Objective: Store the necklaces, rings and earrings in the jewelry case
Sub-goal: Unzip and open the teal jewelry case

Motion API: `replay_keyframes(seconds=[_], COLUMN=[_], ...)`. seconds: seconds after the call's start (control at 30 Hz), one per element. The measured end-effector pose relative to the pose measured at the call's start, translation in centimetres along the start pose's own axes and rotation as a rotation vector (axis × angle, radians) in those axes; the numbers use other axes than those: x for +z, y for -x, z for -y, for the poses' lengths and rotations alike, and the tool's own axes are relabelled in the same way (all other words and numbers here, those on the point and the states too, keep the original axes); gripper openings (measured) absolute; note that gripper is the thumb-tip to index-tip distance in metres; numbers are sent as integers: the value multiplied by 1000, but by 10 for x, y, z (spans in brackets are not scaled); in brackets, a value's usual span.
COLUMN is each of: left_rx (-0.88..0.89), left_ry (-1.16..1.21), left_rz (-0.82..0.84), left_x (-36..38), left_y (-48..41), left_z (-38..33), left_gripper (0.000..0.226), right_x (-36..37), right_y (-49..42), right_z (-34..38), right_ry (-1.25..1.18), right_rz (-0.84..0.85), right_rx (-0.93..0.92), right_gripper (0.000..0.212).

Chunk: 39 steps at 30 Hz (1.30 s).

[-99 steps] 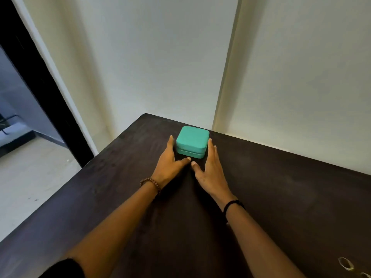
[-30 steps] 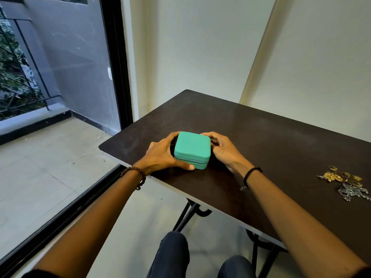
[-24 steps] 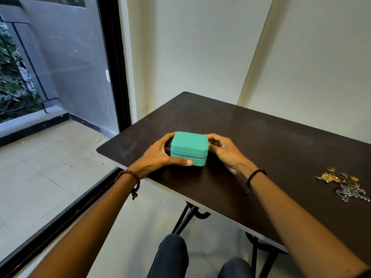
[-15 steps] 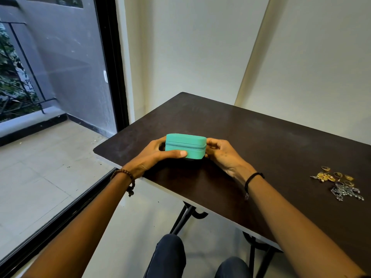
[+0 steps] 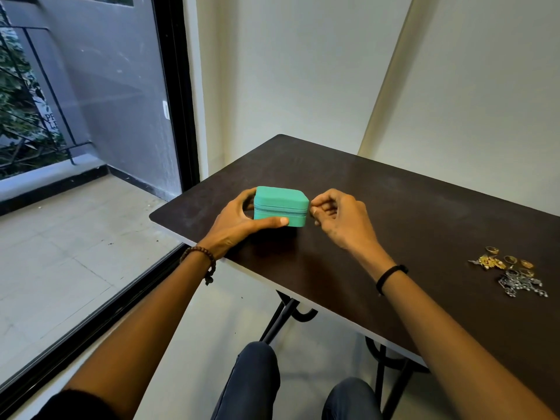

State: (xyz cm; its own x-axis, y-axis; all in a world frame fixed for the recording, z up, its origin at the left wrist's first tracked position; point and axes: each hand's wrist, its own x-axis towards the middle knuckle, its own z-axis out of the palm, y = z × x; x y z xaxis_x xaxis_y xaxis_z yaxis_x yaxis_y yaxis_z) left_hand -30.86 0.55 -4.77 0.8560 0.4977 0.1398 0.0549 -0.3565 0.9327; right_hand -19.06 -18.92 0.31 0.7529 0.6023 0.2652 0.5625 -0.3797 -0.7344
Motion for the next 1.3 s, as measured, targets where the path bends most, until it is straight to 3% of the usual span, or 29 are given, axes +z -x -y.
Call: replay_keyframes(seconds=[0.47,0.6,0.8,0.9,1.03,1.1,1.2,1.3], left_rx=[61,76,104,121,101,63,2,-51], left_ry=[-117,-136,-127,-126,-138,-128,-117,-83], left_rz=[-42,-57,-43,-31,-2,11,35,74], left_x=[4,3,2,3,1,-1,-2,0], left_y=[10,10,7,7,8,7,4,4], left_z=[-6,-4,-1,-2,-4,-5,-6,-7], left_gripper=[83,82,83,85,96,112,138,149], right_x=[16,25,23,19,21,29,41,52], right_y=[26,18,3,-2,-9,-17,-30,-45], right_z=[47,63,76,85,95,96,95,96], right_ry=[183,351,746,871,868,850,753,662], right_rz=[161,200,378,379,346,344,330,269], right_rx=[-163,-268,-507,-627,-734,-736,-642,-481], right_gripper=[21,28,19,19,14,14,14,11])
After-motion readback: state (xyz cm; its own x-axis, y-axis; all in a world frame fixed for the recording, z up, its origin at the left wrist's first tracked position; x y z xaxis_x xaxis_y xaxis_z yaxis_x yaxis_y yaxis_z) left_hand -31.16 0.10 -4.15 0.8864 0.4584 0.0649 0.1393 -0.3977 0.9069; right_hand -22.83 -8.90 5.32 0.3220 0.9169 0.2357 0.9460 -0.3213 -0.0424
